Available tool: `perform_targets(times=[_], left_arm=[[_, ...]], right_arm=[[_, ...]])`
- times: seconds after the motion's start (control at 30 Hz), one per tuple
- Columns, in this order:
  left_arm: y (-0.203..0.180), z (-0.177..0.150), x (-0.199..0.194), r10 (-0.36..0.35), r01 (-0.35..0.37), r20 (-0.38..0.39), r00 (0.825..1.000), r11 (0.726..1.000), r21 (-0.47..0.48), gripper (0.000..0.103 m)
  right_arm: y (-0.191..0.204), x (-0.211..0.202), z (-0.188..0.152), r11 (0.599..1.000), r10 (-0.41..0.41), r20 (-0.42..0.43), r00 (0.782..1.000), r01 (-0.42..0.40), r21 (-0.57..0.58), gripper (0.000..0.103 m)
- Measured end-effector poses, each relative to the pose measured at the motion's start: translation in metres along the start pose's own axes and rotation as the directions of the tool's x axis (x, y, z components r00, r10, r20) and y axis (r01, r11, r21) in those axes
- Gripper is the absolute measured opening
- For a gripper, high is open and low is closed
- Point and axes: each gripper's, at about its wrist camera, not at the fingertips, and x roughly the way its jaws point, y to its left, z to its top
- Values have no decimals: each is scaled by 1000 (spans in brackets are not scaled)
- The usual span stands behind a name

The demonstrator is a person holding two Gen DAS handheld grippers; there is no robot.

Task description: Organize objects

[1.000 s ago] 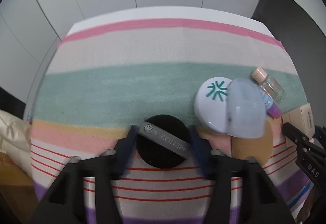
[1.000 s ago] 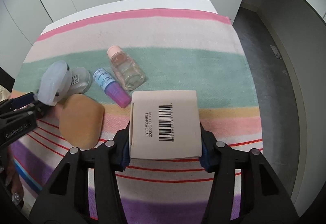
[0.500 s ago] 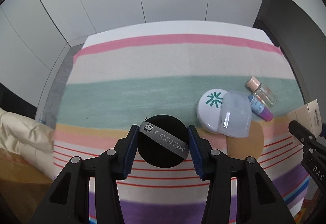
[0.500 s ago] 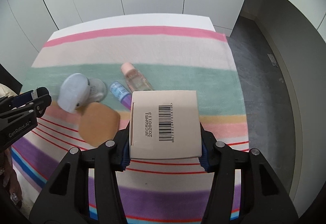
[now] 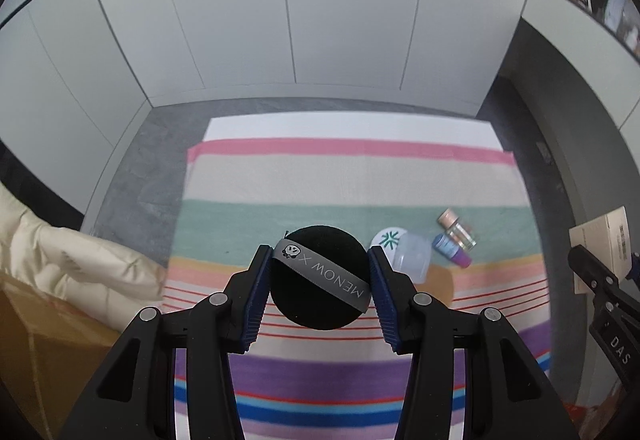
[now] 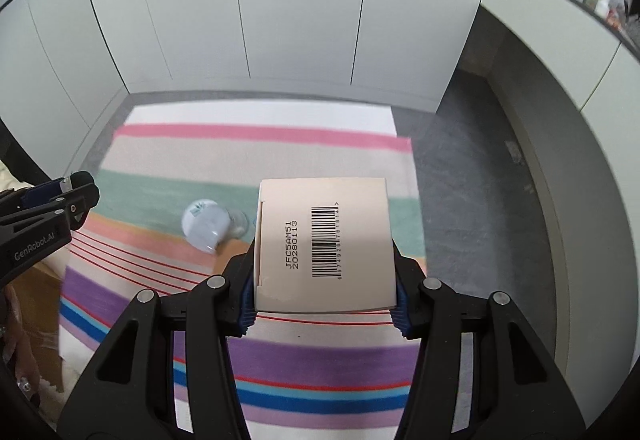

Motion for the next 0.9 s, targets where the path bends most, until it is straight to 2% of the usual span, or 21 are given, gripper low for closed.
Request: perform_targets(times=[0.2,0.43,0.63,0.9], left_arm=[[10,17,-47,7,-6,47,999,1000,-24,49],[15,23,-96,11,-10,91,996,1000,-8,49],[16,22,-115,12,-10,112,994,1000,-19,49],[16,16,-125,19,-17,110,994,1000,-19,49]], right_arm=[[0,-44,17,1000,-11,44,999,12,-11,54],[2,-90,29,1000,-7,79,997,8,-7,54],[5,-116,32,1000,3,109,994,-1,-13,54],[5,-125,25,999,-12,101,995,15,-29,54]])
